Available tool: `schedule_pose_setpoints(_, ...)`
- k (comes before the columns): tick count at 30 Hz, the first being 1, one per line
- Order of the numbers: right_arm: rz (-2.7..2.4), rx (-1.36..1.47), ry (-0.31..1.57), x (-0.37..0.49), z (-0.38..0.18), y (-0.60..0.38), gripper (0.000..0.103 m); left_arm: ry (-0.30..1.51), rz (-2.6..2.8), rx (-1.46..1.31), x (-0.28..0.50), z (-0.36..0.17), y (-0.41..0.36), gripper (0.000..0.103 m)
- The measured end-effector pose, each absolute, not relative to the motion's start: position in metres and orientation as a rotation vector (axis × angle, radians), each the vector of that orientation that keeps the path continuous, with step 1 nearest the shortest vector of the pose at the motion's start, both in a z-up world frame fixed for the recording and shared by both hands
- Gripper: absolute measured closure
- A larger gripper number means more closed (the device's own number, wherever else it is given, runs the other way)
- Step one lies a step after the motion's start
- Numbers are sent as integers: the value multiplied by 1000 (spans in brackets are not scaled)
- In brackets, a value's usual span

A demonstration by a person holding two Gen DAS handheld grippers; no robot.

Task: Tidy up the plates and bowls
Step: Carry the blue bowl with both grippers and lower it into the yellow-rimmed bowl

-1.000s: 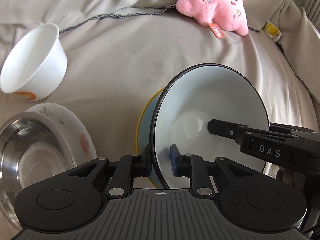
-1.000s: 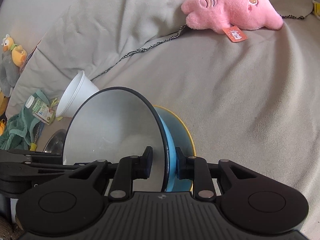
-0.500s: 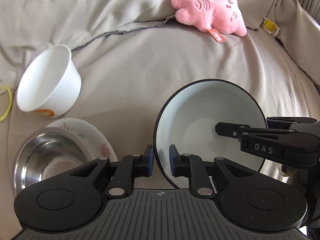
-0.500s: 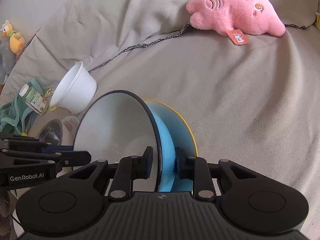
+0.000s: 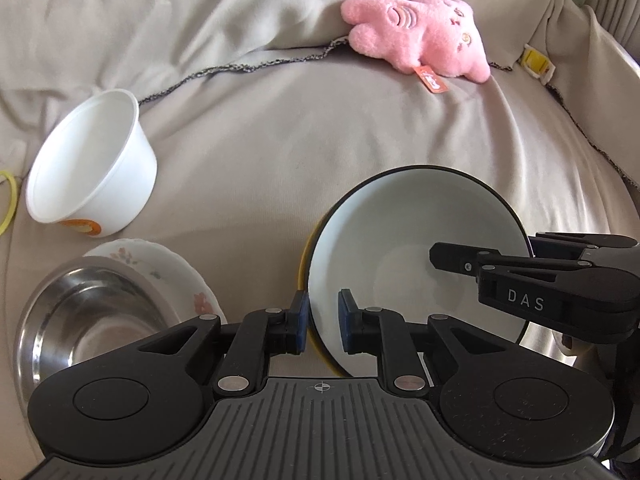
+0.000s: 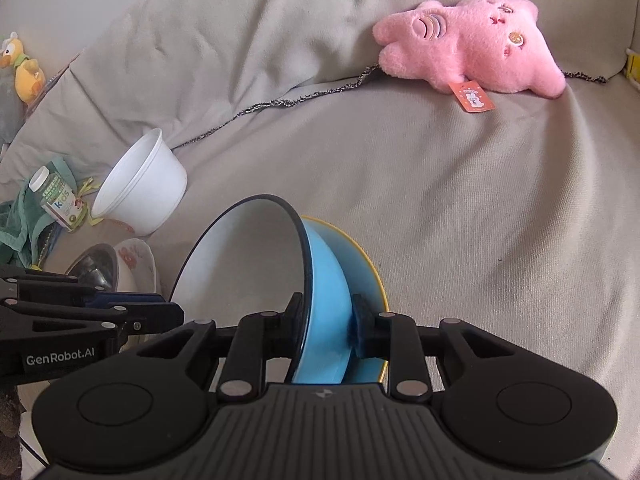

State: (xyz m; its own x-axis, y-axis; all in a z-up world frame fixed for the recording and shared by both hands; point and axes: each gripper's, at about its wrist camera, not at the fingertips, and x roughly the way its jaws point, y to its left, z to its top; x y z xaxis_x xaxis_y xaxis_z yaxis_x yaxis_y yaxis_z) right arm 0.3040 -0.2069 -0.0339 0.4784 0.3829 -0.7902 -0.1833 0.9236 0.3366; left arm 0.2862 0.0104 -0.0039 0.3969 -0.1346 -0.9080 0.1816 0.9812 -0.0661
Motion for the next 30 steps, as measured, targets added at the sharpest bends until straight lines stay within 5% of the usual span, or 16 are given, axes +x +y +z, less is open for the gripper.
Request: schedule_pose_setpoints(30, 392, 247, 1006, 309, -10, -231, 74, 1086, -206, 21, 278, -6, 23, 84)
